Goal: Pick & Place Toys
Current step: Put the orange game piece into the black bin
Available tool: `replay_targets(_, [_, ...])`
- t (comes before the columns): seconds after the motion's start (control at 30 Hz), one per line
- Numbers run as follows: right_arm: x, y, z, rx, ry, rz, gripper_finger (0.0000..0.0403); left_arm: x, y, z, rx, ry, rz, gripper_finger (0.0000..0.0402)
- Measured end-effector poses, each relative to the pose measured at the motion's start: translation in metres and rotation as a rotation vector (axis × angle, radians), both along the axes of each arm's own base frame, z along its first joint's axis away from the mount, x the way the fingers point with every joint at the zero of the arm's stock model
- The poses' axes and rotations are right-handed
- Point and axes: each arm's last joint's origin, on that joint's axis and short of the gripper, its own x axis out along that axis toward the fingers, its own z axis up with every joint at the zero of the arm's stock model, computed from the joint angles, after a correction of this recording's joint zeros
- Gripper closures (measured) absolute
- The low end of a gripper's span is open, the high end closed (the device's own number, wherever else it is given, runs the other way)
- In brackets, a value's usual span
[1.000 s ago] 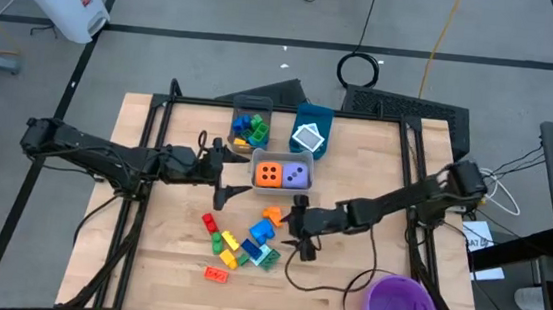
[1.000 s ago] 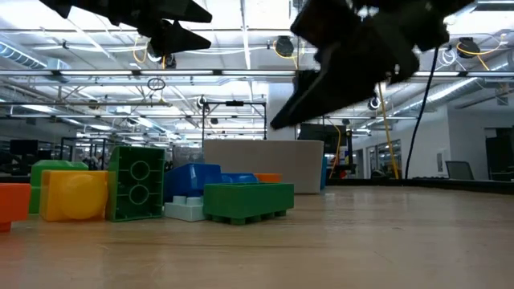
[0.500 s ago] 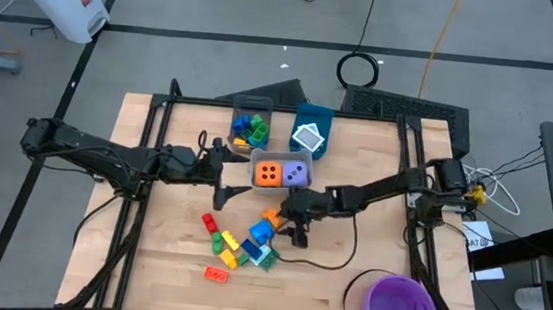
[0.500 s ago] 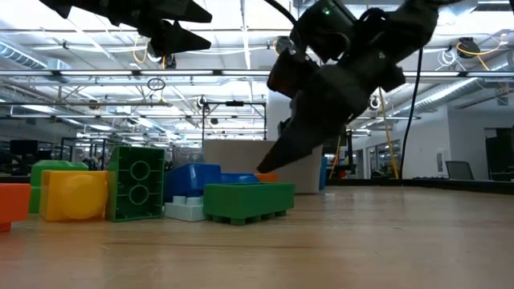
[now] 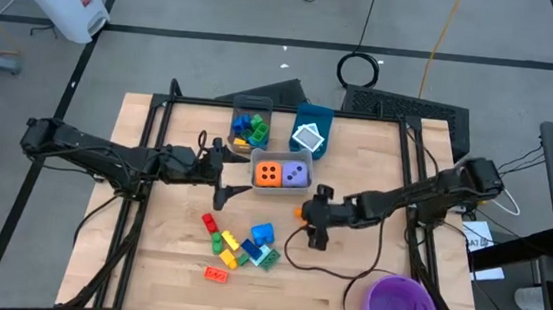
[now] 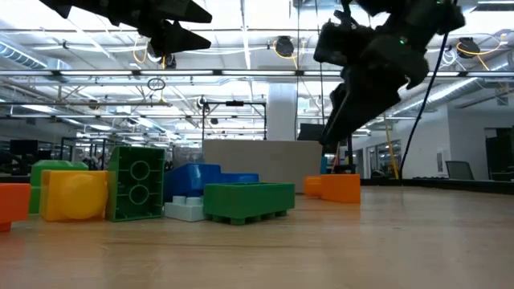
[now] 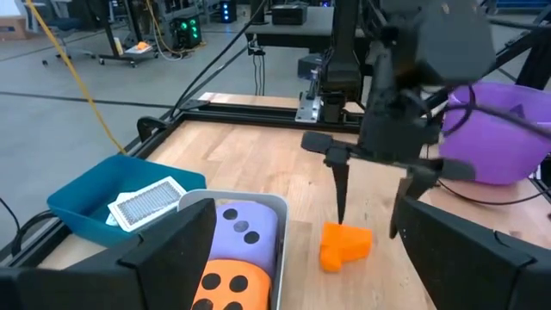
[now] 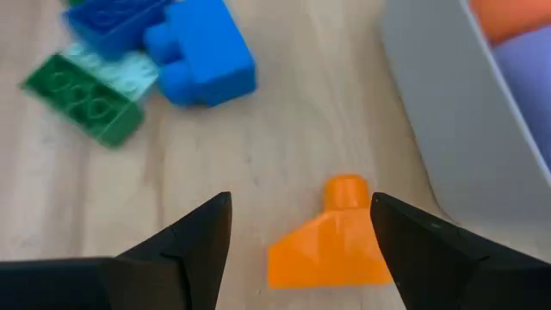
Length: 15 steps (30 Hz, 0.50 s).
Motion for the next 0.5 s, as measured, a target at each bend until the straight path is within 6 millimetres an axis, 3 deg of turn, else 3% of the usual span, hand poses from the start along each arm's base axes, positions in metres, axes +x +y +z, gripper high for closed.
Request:
replay_targets(0.27, [0.0, 0.001, -0.024, -0.033, 0.077, -0.125, 0.0126, 0.0, 0.0, 0.0, 0.0, -0.001, 0.0, 0.0041])
replay_targets(0.5, [0.009, -0.018, -0.04, -0.031, 0.117, -0.192, 0.008, 0.0, 0.0, 0.0, 0.0, -0.003, 0.0, 0.0041])
